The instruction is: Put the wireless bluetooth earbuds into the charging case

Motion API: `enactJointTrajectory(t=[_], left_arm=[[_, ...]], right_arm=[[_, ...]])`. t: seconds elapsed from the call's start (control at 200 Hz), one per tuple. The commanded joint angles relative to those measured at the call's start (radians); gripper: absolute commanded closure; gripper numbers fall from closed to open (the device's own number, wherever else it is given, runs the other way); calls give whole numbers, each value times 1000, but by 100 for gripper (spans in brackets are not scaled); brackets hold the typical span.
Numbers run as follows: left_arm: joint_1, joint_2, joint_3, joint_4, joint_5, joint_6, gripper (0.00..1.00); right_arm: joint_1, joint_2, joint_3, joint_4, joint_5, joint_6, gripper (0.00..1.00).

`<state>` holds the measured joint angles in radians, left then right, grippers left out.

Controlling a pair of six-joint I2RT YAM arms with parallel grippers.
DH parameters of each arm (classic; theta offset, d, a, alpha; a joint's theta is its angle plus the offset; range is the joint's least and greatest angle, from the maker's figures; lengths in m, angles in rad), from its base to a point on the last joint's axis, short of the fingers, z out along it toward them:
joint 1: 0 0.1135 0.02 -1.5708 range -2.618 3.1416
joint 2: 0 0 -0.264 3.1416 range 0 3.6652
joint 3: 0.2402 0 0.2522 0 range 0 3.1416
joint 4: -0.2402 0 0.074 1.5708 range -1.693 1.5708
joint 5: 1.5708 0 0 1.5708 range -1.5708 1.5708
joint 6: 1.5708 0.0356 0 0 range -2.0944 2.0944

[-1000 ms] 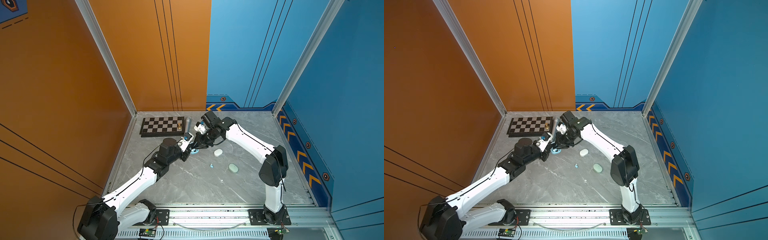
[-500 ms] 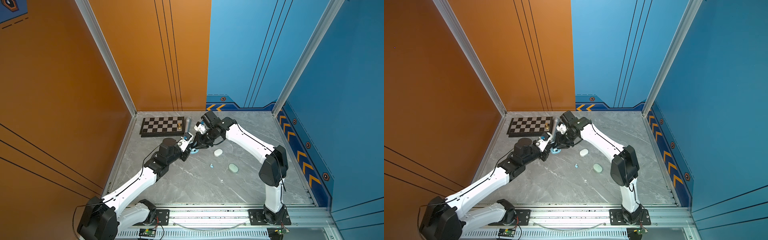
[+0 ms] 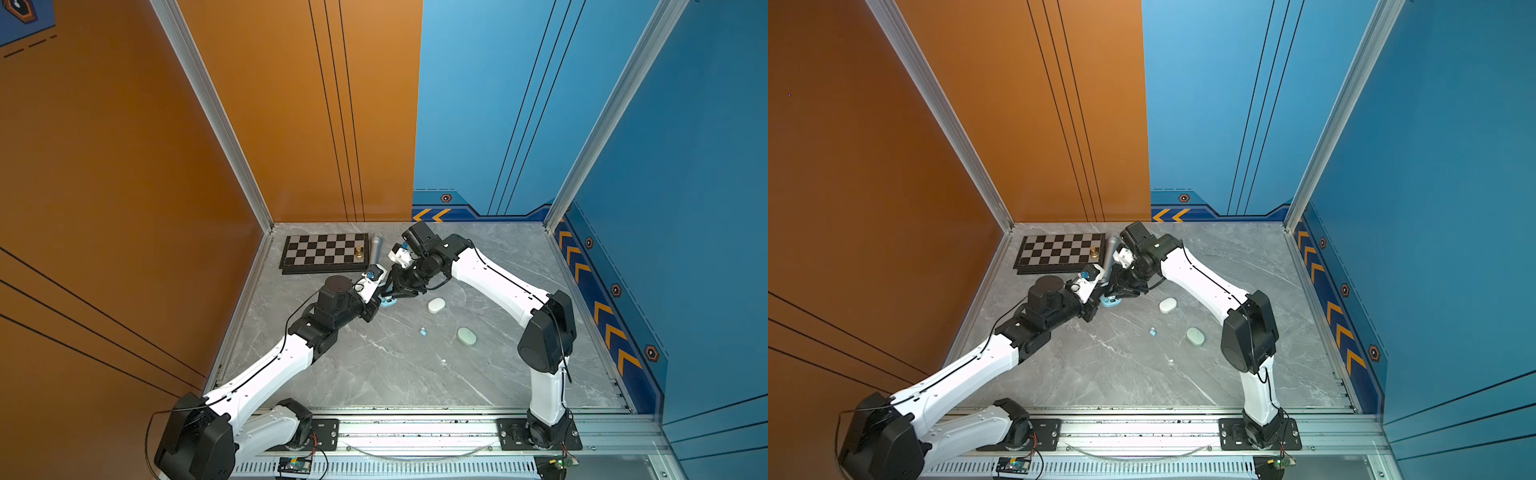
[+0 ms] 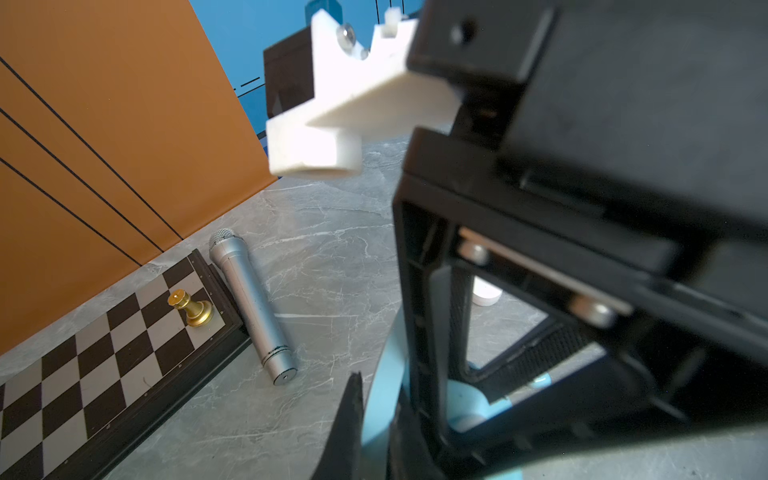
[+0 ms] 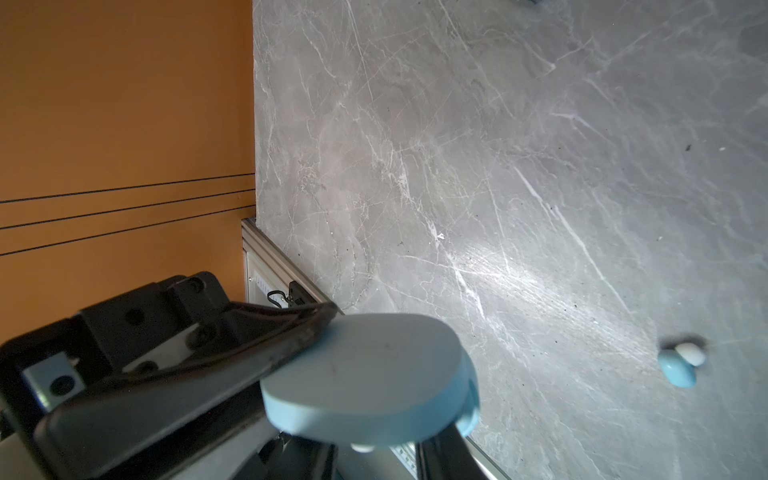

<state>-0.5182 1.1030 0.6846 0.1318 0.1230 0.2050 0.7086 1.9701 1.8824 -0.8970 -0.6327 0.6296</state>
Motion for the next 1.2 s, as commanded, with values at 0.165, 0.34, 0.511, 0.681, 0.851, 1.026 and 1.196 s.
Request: enactJointTrajectory(t=[0.165, 0.34, 0.511, 0.681, 0.851, 1.026, 1.196], left_arm=[[-7, -14, -14, 24, 22, 0, 100], [-8, -17, -17, 23, 23, -1, 100], [-7, -20, -20, 25, 21, -3, 100], [-8, -22, -22, 25, 23, -3, 100], [-8, -22, -22, 25, 24, -3, 100], [-7, -25, -27, 26, 25, -4, 100], [-9, -26, -25, 25, 23, -4, 100]], right_arm=[[9, -42, 26, 49, -5, 15, 67], [12, -46, 30, 49, -3, 16, 67], [15, -51, 30, 47, -1, 15, 67], [15, -60, 30, 47, 10, 12, 67], [17, -68, 32, 50, 20, 12, 67], [20, -71, 35, 48, 21, 15, 67], [25, -68, 37, 49, 18, 14, 67]])
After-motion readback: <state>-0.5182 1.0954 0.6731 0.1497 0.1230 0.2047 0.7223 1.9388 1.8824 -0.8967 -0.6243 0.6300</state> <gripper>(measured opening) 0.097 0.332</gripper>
